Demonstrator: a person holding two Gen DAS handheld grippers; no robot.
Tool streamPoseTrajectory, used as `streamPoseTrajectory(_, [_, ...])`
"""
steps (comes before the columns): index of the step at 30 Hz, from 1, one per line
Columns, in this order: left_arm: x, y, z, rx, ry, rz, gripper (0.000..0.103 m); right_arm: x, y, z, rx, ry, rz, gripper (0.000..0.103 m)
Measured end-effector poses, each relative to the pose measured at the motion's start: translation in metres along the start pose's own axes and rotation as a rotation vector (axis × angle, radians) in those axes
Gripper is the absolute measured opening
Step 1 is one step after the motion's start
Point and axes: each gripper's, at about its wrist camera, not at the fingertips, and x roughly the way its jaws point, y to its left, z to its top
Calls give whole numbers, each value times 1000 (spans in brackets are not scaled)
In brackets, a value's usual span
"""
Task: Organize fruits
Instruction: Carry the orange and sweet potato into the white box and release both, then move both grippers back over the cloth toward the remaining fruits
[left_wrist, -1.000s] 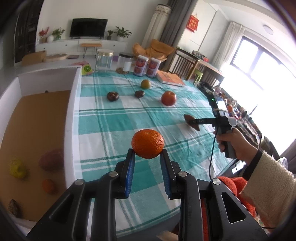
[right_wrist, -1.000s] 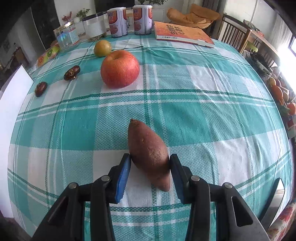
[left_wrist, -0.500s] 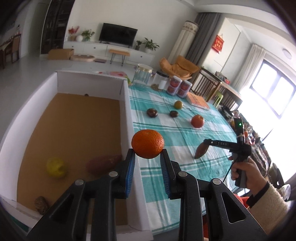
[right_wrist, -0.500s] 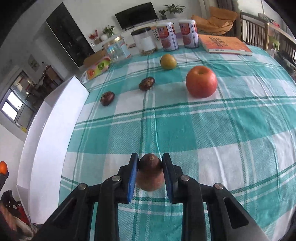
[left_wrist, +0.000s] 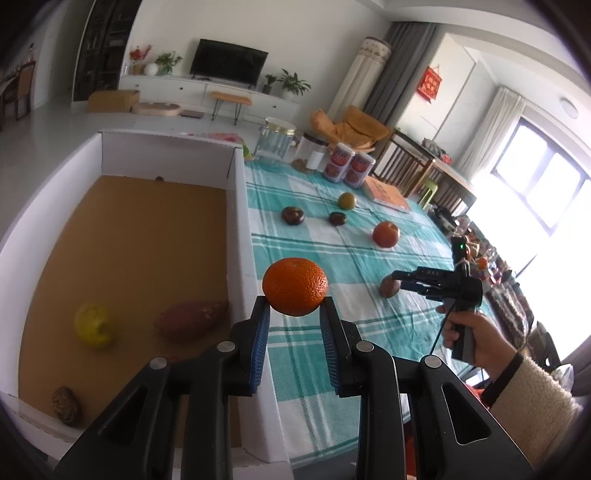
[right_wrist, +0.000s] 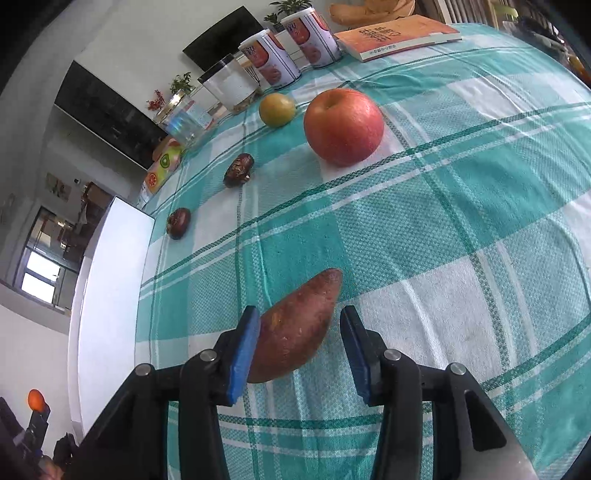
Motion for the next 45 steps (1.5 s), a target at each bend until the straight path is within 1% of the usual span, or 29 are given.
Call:
streamPoseTrajectory(4, [7,6,-1,-22,21,5,28,8,12,1,-1,12,-22,46])
streamPoseTrajectory(6, [7,8,-2,-25,19,10,28,15,21,-3,-6,30,-41,48])
streamPoseTrajectory(8, [8,10,-2,-30,21,14,28,23,25,-8,15,47,-45,48])
streamPoseTrajectory(9, [8,11,-2,-33,22,15,28,26,26,-10,36,42,-51,49])
streamPoseTrajectory(10, [9,12,-2,-35,23,17,28,26,29,-11,42,35,-75,49])
streamPoseTrajectory(12, [8,14,-2,-38,23,22,28,30,39,-11,11,46,-133,49])
streamPoseTrajectory(14, [5,17,-2,-40,20,32,28,33,47,-12,-31,78,-167,39])
streamPoseTrajectory(15, [5,20,-1,-42,19,38,28,32,49,-13,-43,81,-170,39])
streamPoseTrajectory(16, [3,23,0,-44,16,46,28,30,48,-14,-31,80,-140,38])
streamPoseTrajectory(18, [-2,30,2,-45,5,74,28,15,49,-18,17,36,-38,38])
streamPoseTrajectory(20, [-4,41,4,-46,2,123,28,-4,65,-21,15,4,63,38])
streamPoseTrajectory(22, [-3,55,5,-56,7,175,28,-22,100,-26,-32,0,172,37])
streamPoseTrajectory(24, [-1,68,6,-63,9,235,28,-34,147,-34,-110,12,268,37])
streamPoseTrajectory(27, [1,91,2,-104,21,302,28,-36,220,-57,-223,66,408,33])
streamPoseTrajectory(29, [1,104,-3,-139,34,322,28,-28,265,-82,-300,111,472,16])
streamPoseTrajectory(31, [1,112,-9,-154,49,344,28,-15,302,-108,-366,169,510,16])
streamPoseTrajectory(33, [5,119,-16,-164,70,365,28,8,332,-132,-443,218,486,16])
streamPoseTrajectory(34, [8,122,-19,-172,79,368,28,18,341,-141,-462,242,480,16])
streamPoseTrajectory(35, [11,124,-22,-181,87,370,28,26,345,-147,-459,264,495,16])
streamPoseTrajectory(36, [13,126,-25,-189,95,371,28,30,345,-147,-443,266,509,16])
streamPoseTrajectory(37, [15,126,-28,-194,97,364,28,30,340,-144,-424,248,515,17])
streamPoseTrajectory(38, [18,125,-30,-195,98,358,29,28,332,-137,-399,212,517,17])
streamPoseTrajectory(39, [20,123,-32,-185,98,371,27,25,322,-126,-372,176,501,17])
streamPoseTrajectory(41, [21,118,-32,-163,94,368,24,16,296,-104,-312,117,446,23])
streamPoseTrajectory(43, [22,115,-30,-152,97,364,23,2,267,-83,-255,66,402,27])
streamPoseTrajectory(45, [23,115,-27,-146,96,370,23,-14,245,-73,-227,20,357,34])
